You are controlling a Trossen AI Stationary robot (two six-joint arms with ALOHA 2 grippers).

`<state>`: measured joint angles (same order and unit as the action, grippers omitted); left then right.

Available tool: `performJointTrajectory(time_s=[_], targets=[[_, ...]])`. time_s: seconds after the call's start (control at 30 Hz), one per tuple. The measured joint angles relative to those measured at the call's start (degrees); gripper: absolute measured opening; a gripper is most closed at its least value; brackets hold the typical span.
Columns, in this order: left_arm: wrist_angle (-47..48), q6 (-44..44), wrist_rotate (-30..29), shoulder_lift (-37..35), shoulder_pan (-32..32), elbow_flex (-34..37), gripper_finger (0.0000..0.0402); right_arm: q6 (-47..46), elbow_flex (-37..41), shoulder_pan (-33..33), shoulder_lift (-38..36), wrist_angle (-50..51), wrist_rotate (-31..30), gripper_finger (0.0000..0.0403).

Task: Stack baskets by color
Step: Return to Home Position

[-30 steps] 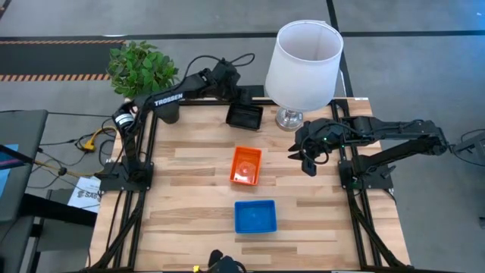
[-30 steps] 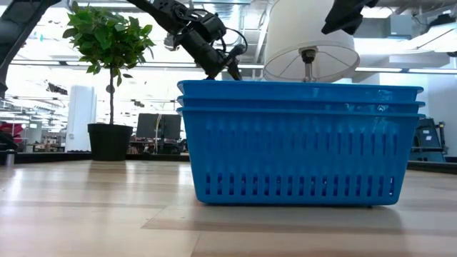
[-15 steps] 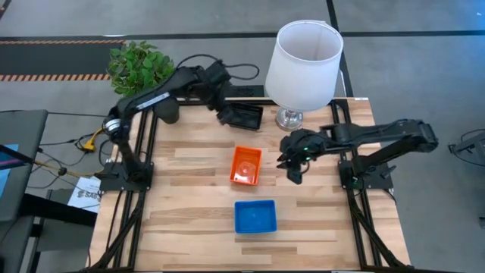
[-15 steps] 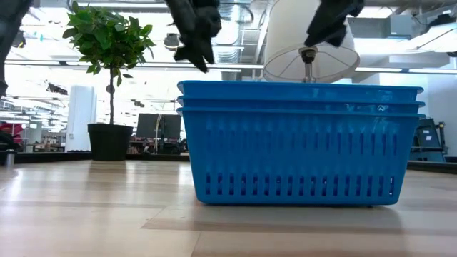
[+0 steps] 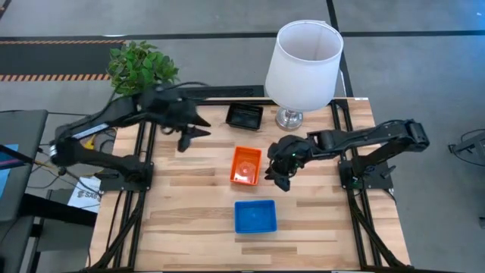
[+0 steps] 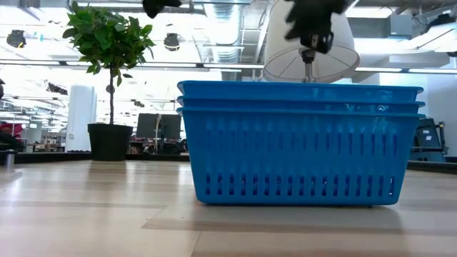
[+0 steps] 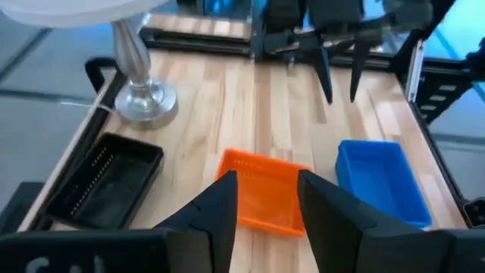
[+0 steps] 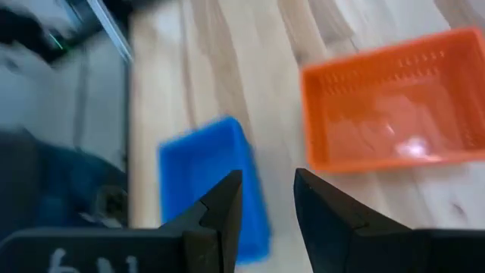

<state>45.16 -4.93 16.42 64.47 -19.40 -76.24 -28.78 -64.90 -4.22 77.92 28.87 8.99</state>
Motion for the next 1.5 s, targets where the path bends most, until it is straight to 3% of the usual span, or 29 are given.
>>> performJointTrajectory(time_s=[0.17,0.33,0.4,0.53,0.67,0.77,0.87,1.0,1.2,1.5], targets=[[-9.15,2.00,1.74,-10.56,0.02,10.92,0.0109,-8.19,-0.04,-2.75,-0.67,-2.82,-0.04,0.0140],[-12.74,3.96,8.86,-16.48,1.47,17.58,0.0087,-10.83,0.07,-12.13,0.45,-2.68,2.25,0.0136],[-12.97,5.17,9.84,-18.23,2.44,18.68,0.0074,-10.40,-0.11,-15.67,0.19,-4.20,0.03,0.0122],[-13.08,7.24,4.56,-21.78,4.32,20.60,0.0039,-10.31,-0.08,-18.33,-2.21,-4.50,-8.54,0.0073],[-13.23,8.62,-0.19,-25.16,5.20,23.16,0.0005,-8.74,-0.07,-19.15,-3.27,-2.39,-9.08,0.0016],[-16.08,11.47,0.54,-27.88,5.20,26.61,0.0004,-6.71,-0.04,-20.47,-4.71,-1.59,-9.37,0.0011],[-19.38,13.07,0.71,-30.95,5.20,30.14,0.0001,-0.97,-0.04,-21.15,-7.54,-2.33,-15.38,0.0016],[-27.10,14.67,-3.06,-35.87,5.16,36.08,0.0001,7.28,3.30,-17.26,-12.48,-7.54,-19.02,0.0005],[-39.39,18.41,-4.86,-40.69,5.16,47.66,0.0000,8.61,19.61,-6.99,-22.91,-24.61,-10.28,0.0007],[-33.28,19.37,-10.55,-51.35,3.16,55.18,0.0000,5.27,40.20,2.21,-40.86,-35.23,-11.82,0.0005]])
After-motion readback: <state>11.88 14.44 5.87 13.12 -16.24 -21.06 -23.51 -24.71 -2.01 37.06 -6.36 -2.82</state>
